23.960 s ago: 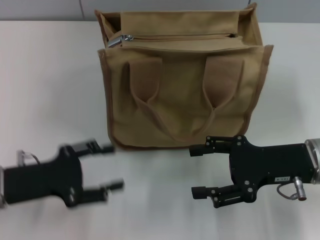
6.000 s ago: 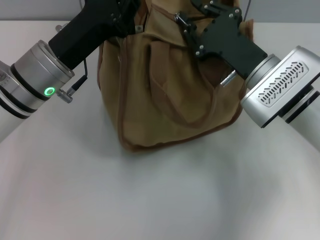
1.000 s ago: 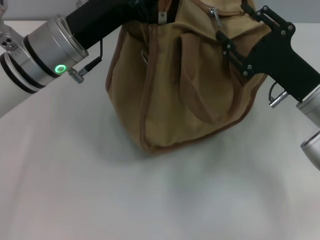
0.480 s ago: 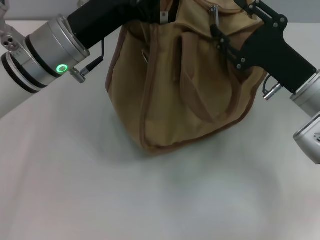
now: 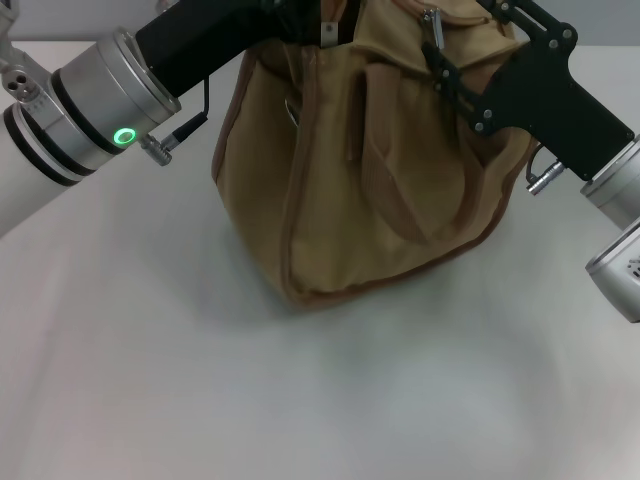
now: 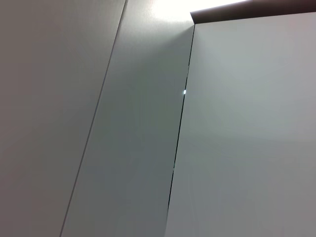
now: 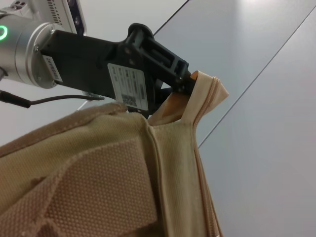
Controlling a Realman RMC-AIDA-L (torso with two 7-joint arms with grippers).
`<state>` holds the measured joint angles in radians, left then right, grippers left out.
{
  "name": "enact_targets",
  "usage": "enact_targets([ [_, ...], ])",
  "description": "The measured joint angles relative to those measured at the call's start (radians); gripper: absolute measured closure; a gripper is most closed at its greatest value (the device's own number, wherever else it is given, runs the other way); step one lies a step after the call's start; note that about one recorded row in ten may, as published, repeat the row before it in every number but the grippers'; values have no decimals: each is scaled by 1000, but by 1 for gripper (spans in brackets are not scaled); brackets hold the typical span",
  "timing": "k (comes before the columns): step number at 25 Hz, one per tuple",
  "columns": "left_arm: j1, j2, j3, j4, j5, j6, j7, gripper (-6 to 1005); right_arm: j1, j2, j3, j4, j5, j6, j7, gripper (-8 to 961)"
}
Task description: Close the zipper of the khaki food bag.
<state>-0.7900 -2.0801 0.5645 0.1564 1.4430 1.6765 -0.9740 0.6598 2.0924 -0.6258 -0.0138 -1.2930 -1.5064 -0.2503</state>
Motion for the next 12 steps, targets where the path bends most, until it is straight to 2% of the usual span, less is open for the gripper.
enact_targets([
  [7, 0, 0, 0, 0, 0, 0, 0, 947, 23, 0, 13, 6, 1, 39, 0, 418],
  [12, 2, 0, 0, 0, 0, 0, 0, 946, 49, 0, 14, 34, 2, 65, -41, 577],
])
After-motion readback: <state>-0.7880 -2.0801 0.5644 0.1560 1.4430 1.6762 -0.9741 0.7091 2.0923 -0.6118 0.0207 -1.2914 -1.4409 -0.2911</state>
